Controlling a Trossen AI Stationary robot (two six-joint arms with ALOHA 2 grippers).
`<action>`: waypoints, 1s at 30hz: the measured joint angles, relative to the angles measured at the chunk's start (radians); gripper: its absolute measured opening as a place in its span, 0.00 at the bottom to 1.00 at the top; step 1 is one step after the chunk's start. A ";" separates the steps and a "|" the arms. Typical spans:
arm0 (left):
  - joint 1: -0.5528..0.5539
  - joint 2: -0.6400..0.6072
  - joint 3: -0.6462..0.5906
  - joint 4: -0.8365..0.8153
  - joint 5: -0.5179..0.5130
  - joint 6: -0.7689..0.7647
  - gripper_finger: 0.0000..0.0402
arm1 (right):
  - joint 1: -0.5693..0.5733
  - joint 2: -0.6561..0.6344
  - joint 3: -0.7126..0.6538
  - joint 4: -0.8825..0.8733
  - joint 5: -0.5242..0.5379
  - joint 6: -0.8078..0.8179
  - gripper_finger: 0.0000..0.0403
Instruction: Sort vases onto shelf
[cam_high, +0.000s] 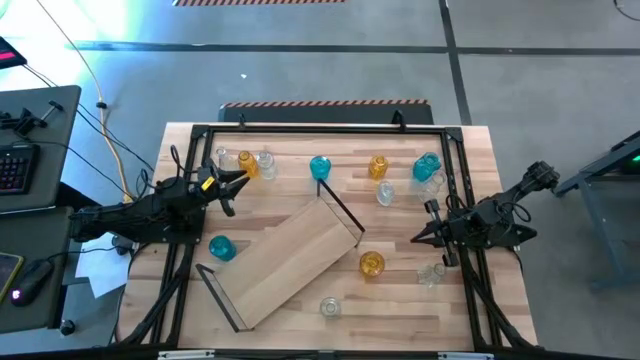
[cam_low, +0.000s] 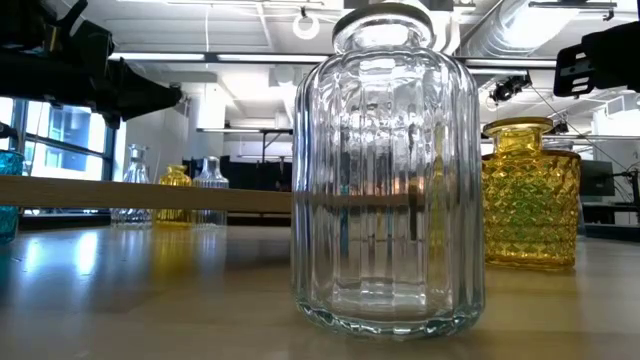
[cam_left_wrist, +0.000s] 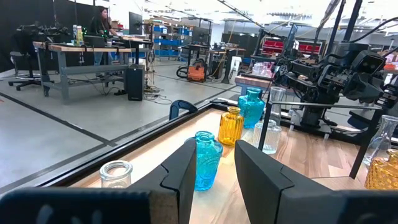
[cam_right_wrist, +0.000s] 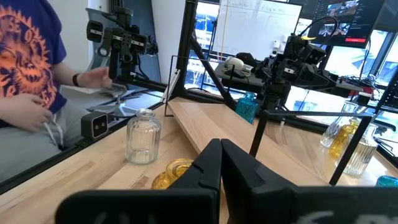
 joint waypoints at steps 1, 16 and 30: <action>0.000 0.000 0.000 0.000 0.000 0.000 0.25 | 0.000 0.000 0.000 0.000 0.000 0.000 0.00; 0.000 0.000 0.000 0.000 0.000 0.000 0.25 | 0.000 0.000 0.000 0.000 0.000 0.000 0.00; 0.000 0.000 0.000 0.004 0.000 0.000 0.25 | 0.000 0.000 0.000 0.000 0.000 0.000 0.00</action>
